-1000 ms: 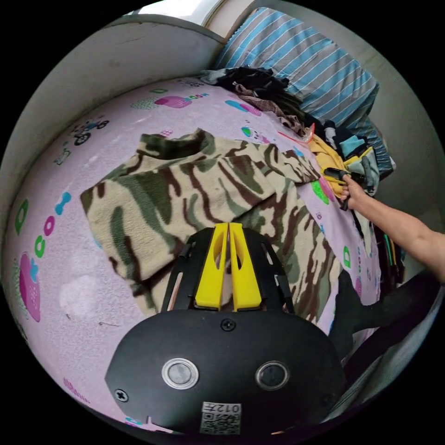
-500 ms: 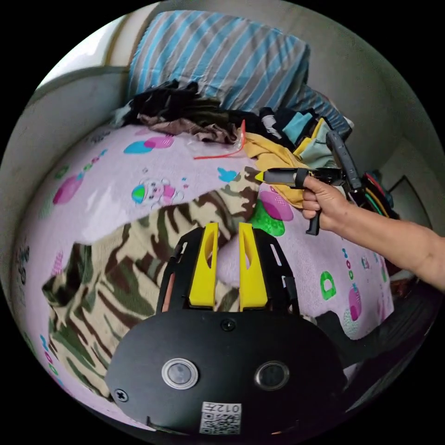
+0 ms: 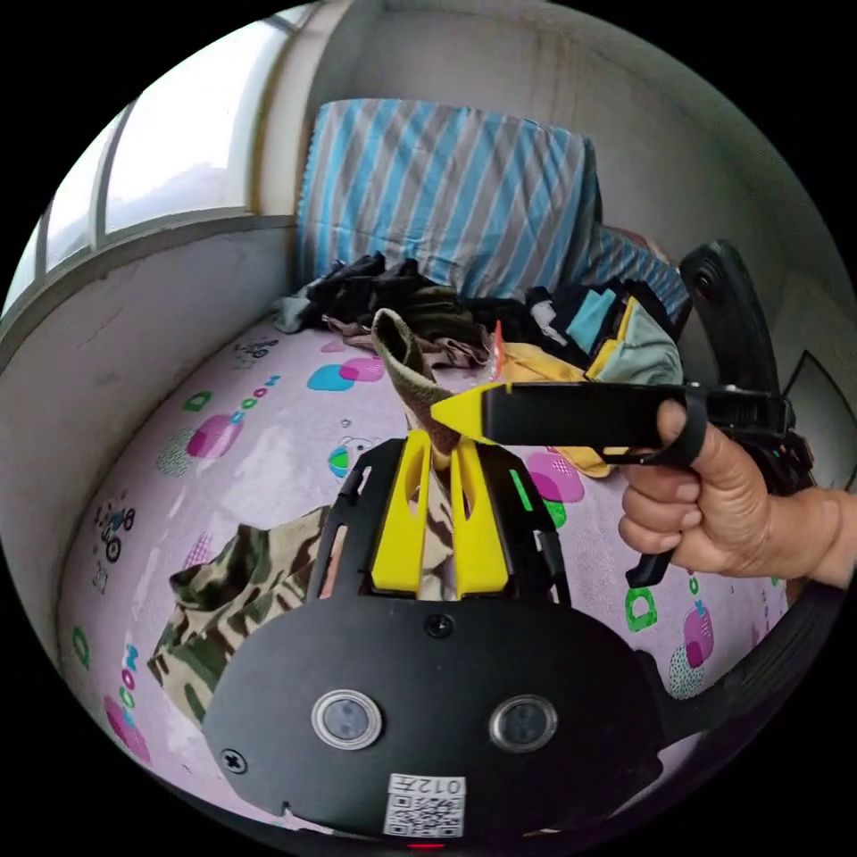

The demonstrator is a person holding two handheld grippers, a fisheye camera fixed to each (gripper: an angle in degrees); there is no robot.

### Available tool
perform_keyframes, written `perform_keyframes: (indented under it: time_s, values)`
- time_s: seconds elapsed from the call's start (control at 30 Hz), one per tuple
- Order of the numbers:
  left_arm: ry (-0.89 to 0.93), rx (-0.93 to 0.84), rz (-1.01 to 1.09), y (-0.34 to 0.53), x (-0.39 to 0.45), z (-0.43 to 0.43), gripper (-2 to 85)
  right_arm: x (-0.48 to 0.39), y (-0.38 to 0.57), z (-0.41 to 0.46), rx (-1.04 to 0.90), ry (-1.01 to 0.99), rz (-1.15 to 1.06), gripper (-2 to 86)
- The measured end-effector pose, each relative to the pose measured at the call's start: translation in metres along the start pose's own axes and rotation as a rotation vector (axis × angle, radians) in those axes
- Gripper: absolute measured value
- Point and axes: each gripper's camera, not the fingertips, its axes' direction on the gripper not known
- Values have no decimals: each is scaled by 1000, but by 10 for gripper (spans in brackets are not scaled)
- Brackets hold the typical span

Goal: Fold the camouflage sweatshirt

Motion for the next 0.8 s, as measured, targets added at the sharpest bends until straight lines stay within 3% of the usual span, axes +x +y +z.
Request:
perform_keyframes:
  time_s: [0.1, 0.33, 0.47, 0.7, 0.8]
  values:
    - [-48, 23, -87, 23, -42, -34, 44, -24, 4, 18, -13, -44, -77, -3]
    - [-113, 22, -279, 83, -131, -80, 51, -12, 36, 93, -164, 13, -28, -8]
    - [-132, -8, -352, 120, -157, -84, 55, 3, 56, 149, -296, 99, 23, -8]
    - [17, -29, -539, 175, -198, -75, 76, 15, 55, 220, -412, 283, 40, -8]
    - [-59, -36, -625, 193, -215, -98, 72, 25, 54, 250, -491, 366, 57, -9]
